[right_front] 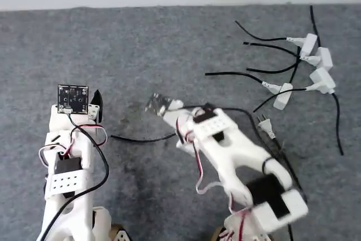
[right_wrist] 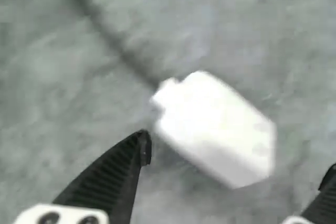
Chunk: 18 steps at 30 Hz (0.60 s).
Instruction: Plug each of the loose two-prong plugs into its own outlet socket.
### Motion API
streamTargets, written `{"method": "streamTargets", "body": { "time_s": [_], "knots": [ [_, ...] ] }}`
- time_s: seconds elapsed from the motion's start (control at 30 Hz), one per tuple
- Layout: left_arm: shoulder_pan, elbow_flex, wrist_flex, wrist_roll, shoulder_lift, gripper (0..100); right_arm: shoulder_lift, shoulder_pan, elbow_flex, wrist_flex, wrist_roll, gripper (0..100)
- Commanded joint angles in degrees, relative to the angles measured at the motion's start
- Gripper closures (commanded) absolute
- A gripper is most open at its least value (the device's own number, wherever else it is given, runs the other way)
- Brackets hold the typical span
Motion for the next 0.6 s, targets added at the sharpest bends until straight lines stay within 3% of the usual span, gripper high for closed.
{"method": "streamTargets", "body": {
  "time_s": [0.0, 0.17, 0.57],
  "knots": [
    [0.44, -0.66, -1.67, -0.53, -1.05, 80, 7.60, 1.98, -10.81, -0.66, -0.97, 53.0],
    [0.44, -0.66, -1.67, -0.53, -1.05, 80, 14.29, 2.07, -22.15, 6.81, -0.97, 53.0],
    [0.44, -0.66, -1.67, -0.53, -1.05, 80, 20.00, 3.30, -31.65, 6.90, -1.41, 53.0]
  ]
}}
